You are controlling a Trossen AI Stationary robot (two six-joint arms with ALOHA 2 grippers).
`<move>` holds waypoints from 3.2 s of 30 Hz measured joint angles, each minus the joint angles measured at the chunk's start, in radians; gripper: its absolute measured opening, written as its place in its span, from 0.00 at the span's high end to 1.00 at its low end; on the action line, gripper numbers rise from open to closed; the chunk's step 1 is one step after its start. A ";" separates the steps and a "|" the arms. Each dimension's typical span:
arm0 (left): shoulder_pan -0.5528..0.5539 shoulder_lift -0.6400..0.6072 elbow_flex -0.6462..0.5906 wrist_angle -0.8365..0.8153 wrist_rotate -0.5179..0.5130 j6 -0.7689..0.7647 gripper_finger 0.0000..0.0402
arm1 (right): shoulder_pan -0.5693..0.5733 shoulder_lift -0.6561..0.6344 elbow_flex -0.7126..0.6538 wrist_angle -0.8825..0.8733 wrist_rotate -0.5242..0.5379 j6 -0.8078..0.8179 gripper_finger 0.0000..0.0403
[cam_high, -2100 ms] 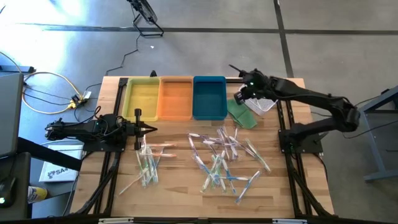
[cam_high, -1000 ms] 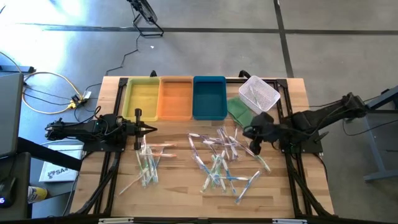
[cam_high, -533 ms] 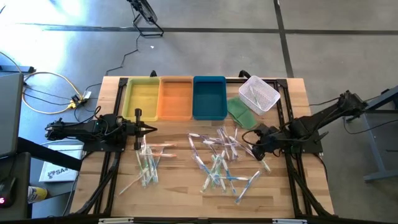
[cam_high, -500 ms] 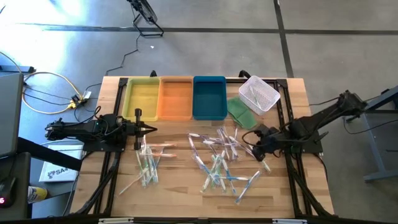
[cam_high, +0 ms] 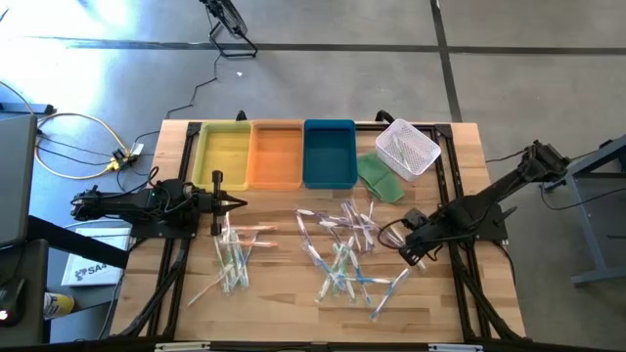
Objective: Pick & Place Toothbrushes
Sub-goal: Put the green toothbrush into the white bin
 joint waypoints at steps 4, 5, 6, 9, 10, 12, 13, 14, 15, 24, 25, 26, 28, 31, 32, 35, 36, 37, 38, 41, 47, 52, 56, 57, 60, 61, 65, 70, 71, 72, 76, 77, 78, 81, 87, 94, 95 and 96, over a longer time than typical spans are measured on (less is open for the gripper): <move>0.000 0.000 0.000 0.000 0.000 0.000 1.00 | -0.001 0.037 0.000 -0.005 -0.007 0.000 0.99; 0.000 0.000 0.000 0.000 0.000 0.000 1.00 | -0.001 0.047 0.000 -0.005 -0.007 0.000 0.99; 0.000 0.000 0.000 0.000 0.000 0.000 1.00 | -0.001 0.055 0.000 -0.007 -0.012 0.000 0.99; 0.000 0.000 0.000 0.000 0.000 0.000 1.00 | -0.001 0.078 0.000 -0.014 -0.030 0.000 0.99; 0.000 0.000 0.000 0.000 0.000 0.000 1.00 | -0.001 0.084 0.000 -0.019 -0.037 0.000 0.99; 0.000 0.000 0.000 0.000 0.000 0.000 1.00 | -0.001 0.098 0.000 -0.021 -0.042 0.000 0.99; 0.000 0.000 0.000 0.000 0.000 0.000 1.00 | -0.001 0.104 0.000 -0.020 -0.046 0.000 0.99; 0.000 0.000 0.000 0.000 0.000 0.000 1.00 | -0.001 0.109 0.000 -0.020 -0.054 0.000 0.99; 0.000 0.000 0.000 0.000 0.000 0.000 1.00 | -0.001 0.115 0.000 -0.020 -0.065 0.000 0.98; 0.000 0.000 0.000 0.000 0.000 0.000 1.00 | -0.001 0.182 0.000 -0.019 -0.089 -0.009 0.68; 0.000 0.000 0.000 0.000 0.000 0.000 1.00 | -0.001 0.188 0.000 -0.019 -0.089 -0.010 0.65; 0.000 0.000 0.000 0.000 0.000 0.000 1.00 | 0.000 0.193 0.000 -0.019 -0.093 -0.011 0.63; 0.000 0.000 0.000 0.000 0.000 0.000 1.00 | 0.000 0.201 0.001 -0.019 -0.096 -0.011 0.59; 0.000 0.000 0.000 0.000 0.000 0.000 1.00 | 0.000 0.207 0.001 -0.019 -0.096 -0.011 0.57; 0.000 0.000 0.000 0.000 0.000 0.000 1.00 | 0.000 0.207 0.001 -0.018 -0.096 -0.013 0.57; 0.000 0.000 0.000 0.000 0.000 0.000 1.00 | 0.000 0.207 0.001 -0.014 -0.096 -0.015 0.58; 0.000 0.000 0.000 0.000 0.000 0.000 1.00 | 0.000 0.207 0.001 -0.012 -0.096 -0.014 0.58; 0.000 0.000 0.000 0.000 0.000 0.000 1.00 | 0.000 0.207 0.001 -0.011 -0.096 -0.013 0.59; 0.000 0.000 0.000 0.000 0.000 0.000 1.00 | 0.000 0.207 0.001 -0.010 -0.096 -0.012 0.59; 0.000 0.000 0.000 0.000 0.000 0.000 1.00 | 0.000 0.207 0.001 0.005 -0.091 -0.007 0.59; 0.000 0.000 0.000 0.000 0.000 0.000 1.00 | 0.000 0.207 0.001 0.020 -0.081 -0.001 0.59; 0.000 0.000 0.000 -0.004 0.000 0.000 1.00 | 0.003 0.207 0.001 0.015 -0.080 0.000 0.59; 0.000 0.000 0.000 -0.005 0.000 0.000 1.00 | 0.031 0.215 0.001 0.015 -0.069 0.035 0.59; 0.000 0.000 0.000 -0.005 0.000 0.000 1.00 | 0.040 0.222 0.001 0.015 -0.065 0.047 0.59; 0.000 0.000 0.000 -0.006 0.000 0.000 1.00 | 0.074 0.248 0.001 0.014 -0.067 0.075 0.59; 0.000 0.000 0.000 -0.006 0.000 0.000 1.00 | 0.083 0.260 0.001 0.013 -0.068 0.077 0.59; 0.000 0.000 0.000 -0.006 0.000 0.000 1.00 | 0.110 0.306 0.001 0.017 -0.070 0.079 0.59; 0.000 0.000 0.000 -0.006 0.000 0.000 1.00 | 0.113 0.357 0.001 0.028 -0.073 0.078 0.59; 0.000 0.000 0.000 -0.006 0.000 0.000 1.00 | 0.112 0.365 0.001 0.028 -0.075 0.077 0.59; 0.000 0.000 0.000 -0.006 0.000 0.000 1.00 | 0.112 0.373 0.001 0.028 -0.077 0.076 0.59; 0.000 0.000 0.000 -0.007 0.000 0.000 1.00 | 0.113 0.411 0.001 0.043 -0.075 0.076 0.59; 0.000 0.000 0.000 -0.007 0.000 0.000 1.00 | 0.113 0.421 0.001 0.045 -0.074 0.075 0.59; 0.000 0.000 0.000 -0.007 0.000 0.000 1.00 | 0.113 0.429 0.001 0.046 -0.075 0.075 0.59; 0.000 0.000 0.000 -0.007 0.000 0.000 1.00 | 0.112 0.445 0.004 0.046 -0.078 0.073 0.61; 0.000 0.000 0.000 -0.007 0.000 0.000 1.00 | 0.112 0.448 0.005 0.055 -0.081 0.068 0.75; 0.000 0.000 0.000 -0.007 0.000 0.000 1.00 | 0.112 0.449 0.004 0.054 -0.096 0.057 0.96; 0.000 0.000 0.000 -0.007 0.000 0.000 1.00 | 0.112 0.450 0.003 0.051 -0.105 0.046 0.97; 0.000 0.000 0.000 -0.007 0.000 0.000 1.00 | 0.112 0.450 0.003 0.046 -0.115 0.042 0.96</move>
